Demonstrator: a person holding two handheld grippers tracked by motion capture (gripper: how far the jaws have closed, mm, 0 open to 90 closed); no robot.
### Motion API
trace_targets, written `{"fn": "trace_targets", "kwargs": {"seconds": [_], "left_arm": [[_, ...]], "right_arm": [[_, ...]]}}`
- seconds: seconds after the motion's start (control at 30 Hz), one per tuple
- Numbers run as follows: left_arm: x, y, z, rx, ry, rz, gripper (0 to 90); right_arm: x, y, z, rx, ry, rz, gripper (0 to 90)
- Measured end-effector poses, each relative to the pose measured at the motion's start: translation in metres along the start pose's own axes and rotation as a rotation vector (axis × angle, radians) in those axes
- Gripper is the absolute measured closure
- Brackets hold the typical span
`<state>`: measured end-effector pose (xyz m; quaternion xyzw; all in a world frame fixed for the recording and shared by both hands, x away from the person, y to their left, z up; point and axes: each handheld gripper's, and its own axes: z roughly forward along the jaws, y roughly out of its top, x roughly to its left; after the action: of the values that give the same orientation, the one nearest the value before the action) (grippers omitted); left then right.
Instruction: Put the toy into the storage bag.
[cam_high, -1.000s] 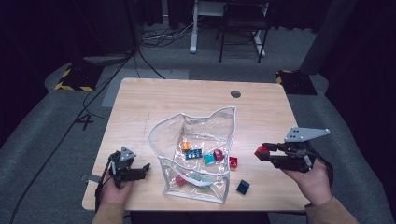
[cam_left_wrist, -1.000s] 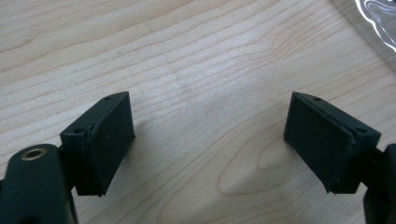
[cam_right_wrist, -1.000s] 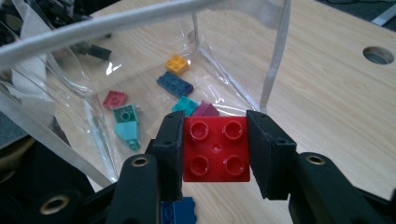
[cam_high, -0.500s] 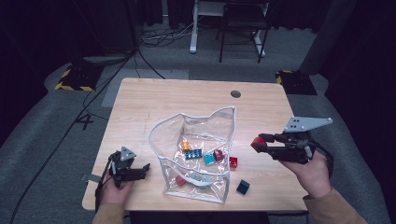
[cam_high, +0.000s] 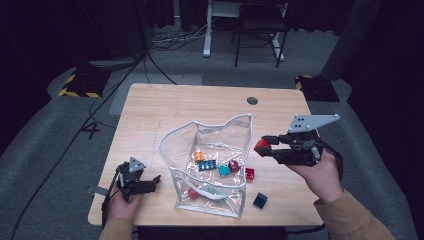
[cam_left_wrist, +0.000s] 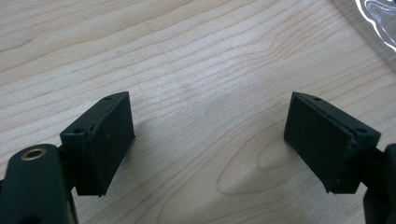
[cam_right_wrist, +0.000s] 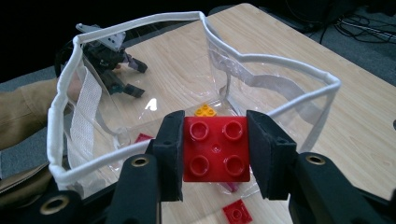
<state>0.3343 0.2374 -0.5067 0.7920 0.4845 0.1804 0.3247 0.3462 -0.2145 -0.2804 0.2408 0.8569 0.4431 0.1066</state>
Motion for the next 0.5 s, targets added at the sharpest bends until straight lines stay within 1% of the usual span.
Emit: {"fn": "trace_targets", "kwargs": {"seconds": [0.17, 0.5], "left_arm": [[0.000, 0.000, 0.000, -0.001, 0.000, -0.002, 16.3], [0.000, 0.000, 0.000, -0.001, 0.000, -0.001, 16.3]], "right_arm": [[0.004, 0.011, 0.009, 0.002, 0.008, -0.020, 59.2], [0.006, 0.030, 0.030, 0.010, 0.028, -0.041, 59.2]]}}
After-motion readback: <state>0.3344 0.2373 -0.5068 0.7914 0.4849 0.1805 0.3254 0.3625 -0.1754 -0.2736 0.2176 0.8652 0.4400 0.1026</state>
